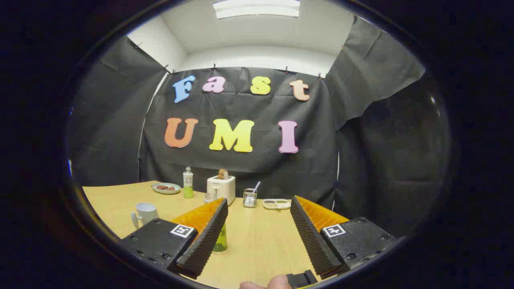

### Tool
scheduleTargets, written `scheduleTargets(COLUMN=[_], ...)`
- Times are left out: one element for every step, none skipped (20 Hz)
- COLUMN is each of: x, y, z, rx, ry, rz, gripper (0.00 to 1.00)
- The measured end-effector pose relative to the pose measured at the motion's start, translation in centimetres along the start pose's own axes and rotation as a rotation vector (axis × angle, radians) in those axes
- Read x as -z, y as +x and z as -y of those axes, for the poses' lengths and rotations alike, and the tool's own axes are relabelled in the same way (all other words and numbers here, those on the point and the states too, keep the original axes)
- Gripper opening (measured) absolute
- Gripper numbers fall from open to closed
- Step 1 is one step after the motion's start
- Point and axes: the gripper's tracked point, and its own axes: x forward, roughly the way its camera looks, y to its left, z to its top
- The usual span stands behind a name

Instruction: Take the bottle from table, then pour the juice into the cup, finally place the bottle on the coaster

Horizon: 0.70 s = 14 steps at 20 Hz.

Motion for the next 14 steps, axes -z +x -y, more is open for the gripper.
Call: scheduleTargets(x=[0.0,0.1,0.0,-0.1,-0.3,0.0,0.1,0.1,0.1,0.1,0.1,0.2,0.3,0.3], y=[0.0,0.1,0.0,0.0,0.0,0.0,0.0,0.0,0.0,0.1,0.0,0.1,0.1,0.1], z=[0.2,0.5,0.6,0.4,0.2,0.2,-0.1,-0.2,-0.2,-0.2,-0.2,-0.3,-0.4,-0.5], rx=[0.006,0.011,0.012,0.008,0.005,0.002,-0.006,-0.008,-0.008,-0.007,-0.008,-0.010,-0.012,-0.016], ry=[-0.001,-0.004,-0.007,-0.009,-0.009,-0.011,-0.010,-0.010,-0.008,-0.006,-0.003,-0.004,-0.005,-0.004], rz=[-0.002,-0.001,0.003,0.010,0.016,0.009,0.007,0.004,0.004,0.005,0.003,0.000,-0.005,-0.006], gripper=[1.00,1.00,1.00,1.00,1.00,1.00,1.00,1.00,1.00,1.00,1.00,1.00,1.00,1.00])
